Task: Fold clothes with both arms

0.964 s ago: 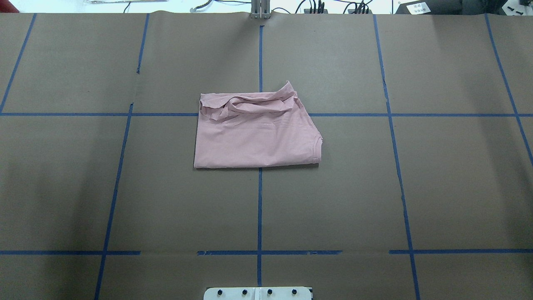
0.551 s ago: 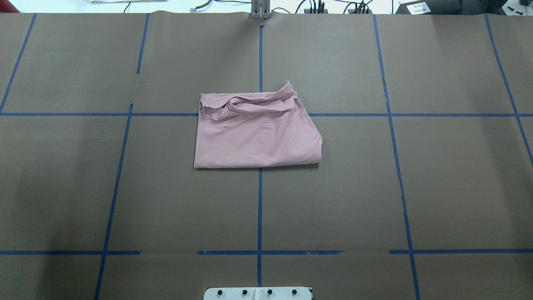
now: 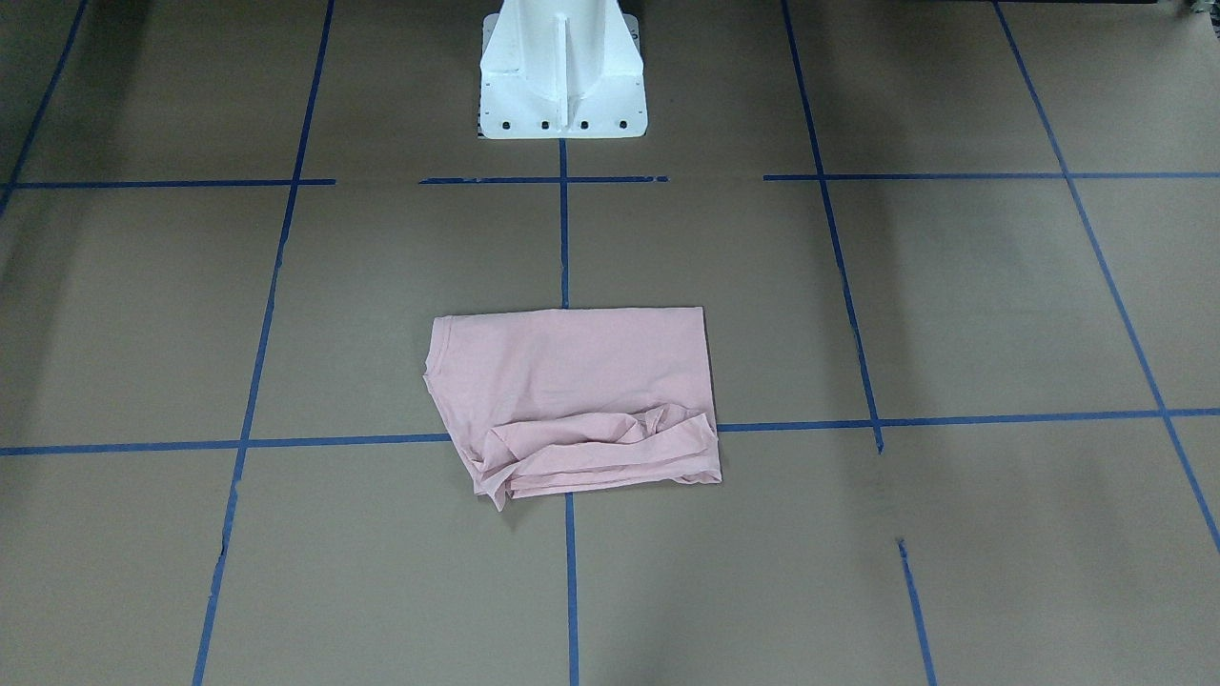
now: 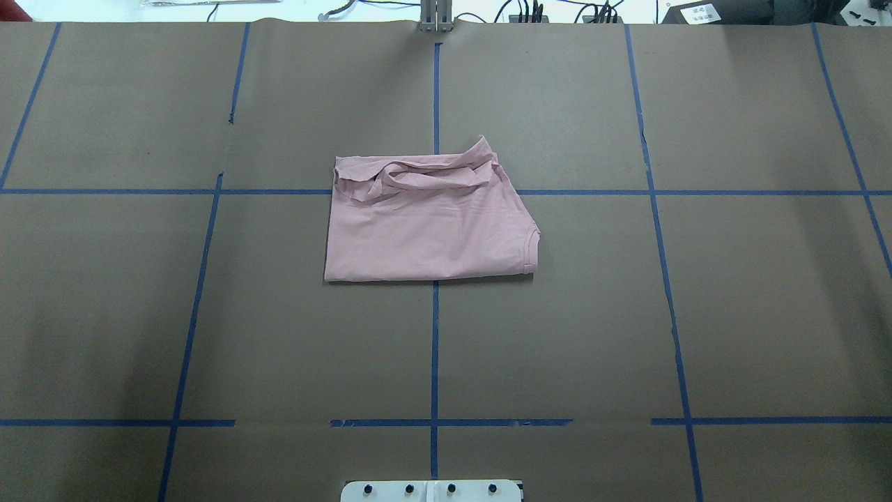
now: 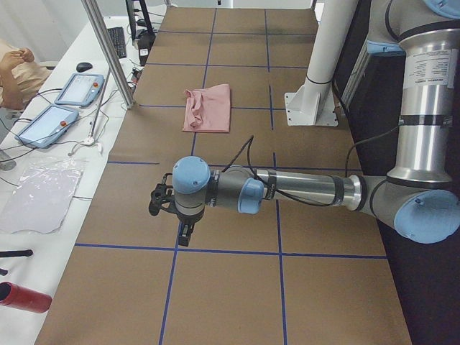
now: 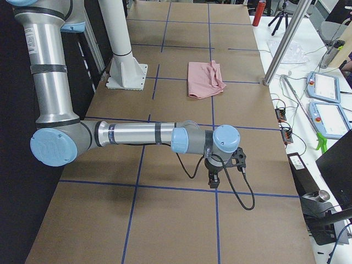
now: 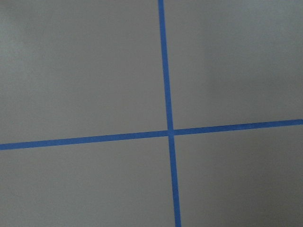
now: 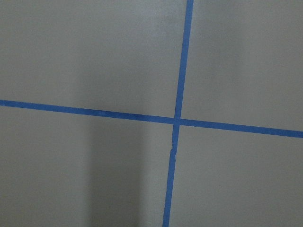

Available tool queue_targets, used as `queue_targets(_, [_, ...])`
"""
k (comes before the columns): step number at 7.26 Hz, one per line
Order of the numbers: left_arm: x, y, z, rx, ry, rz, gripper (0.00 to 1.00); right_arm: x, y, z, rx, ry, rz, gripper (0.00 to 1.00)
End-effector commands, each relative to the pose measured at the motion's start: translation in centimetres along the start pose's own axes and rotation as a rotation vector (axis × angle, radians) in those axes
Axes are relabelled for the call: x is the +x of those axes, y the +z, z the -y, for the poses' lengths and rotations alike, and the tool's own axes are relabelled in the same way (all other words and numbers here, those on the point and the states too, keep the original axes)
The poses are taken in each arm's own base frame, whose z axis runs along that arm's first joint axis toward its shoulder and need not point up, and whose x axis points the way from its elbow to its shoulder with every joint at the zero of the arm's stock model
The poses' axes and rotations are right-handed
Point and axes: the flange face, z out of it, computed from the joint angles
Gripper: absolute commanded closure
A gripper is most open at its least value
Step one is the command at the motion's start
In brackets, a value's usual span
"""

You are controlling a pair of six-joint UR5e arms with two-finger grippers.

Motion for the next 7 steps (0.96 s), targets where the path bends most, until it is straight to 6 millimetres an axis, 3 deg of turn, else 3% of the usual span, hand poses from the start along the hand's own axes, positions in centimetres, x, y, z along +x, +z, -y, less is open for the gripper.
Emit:
queue_targets(1, [1.4,-1.2,-1.5,0.02,0.025,0.001,0.0,-0.1,0.1,0.1,-0.001,0.006,0.001,0.0])
queue_targets(3, [1.8,-1.5,-1.4,0.029,0.023,-0.002,0.0,-0.1,0.1,0.0,-0.001,0.006,0.001,0.0])
queue_targets(4, [1.2,-0.9,-2.9,0.013,0.014,0.001,0.0,-0.1,0.1,0.0,0.0,0.005,0.001,0.0])
queue_targets(6, [1.1,-1.0,-3.6,0.024,0.021,0.0,0.0,-0.1,0.4,-0.1,-0.004,0.004,0.001,0.0])
queue_targets(7, [1.6,-1.2,-2.6,0.029,0.031,0.001,0.0,-1.8,-1.4,0.0,0.035,-0.036,0.0,0.0])
